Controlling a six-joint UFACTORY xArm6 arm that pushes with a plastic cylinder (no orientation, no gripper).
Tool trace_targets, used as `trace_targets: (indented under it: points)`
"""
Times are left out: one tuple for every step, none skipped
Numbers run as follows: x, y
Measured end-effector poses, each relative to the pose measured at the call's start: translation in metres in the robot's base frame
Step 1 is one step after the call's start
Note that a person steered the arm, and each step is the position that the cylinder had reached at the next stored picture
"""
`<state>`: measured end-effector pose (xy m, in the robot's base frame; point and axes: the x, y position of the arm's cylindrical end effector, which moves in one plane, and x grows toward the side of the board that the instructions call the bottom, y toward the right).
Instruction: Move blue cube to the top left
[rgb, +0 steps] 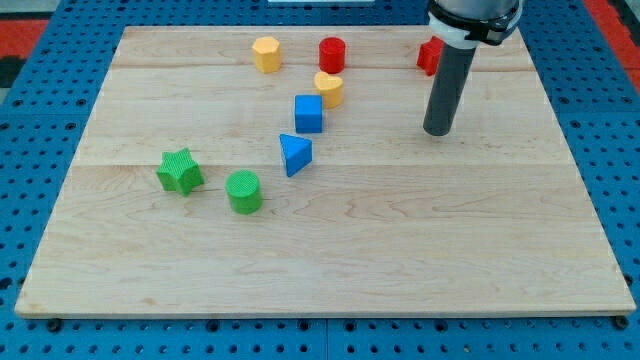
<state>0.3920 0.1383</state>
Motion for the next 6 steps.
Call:
trace_targets:
  points:
    - [0.0,0.0]
    - [-0.001,-0.016]
    - [-0.002,-0.014]
    - [0.001,-0.013]
    - [0.001,-0.004]
    - [-0.007,-0.027]
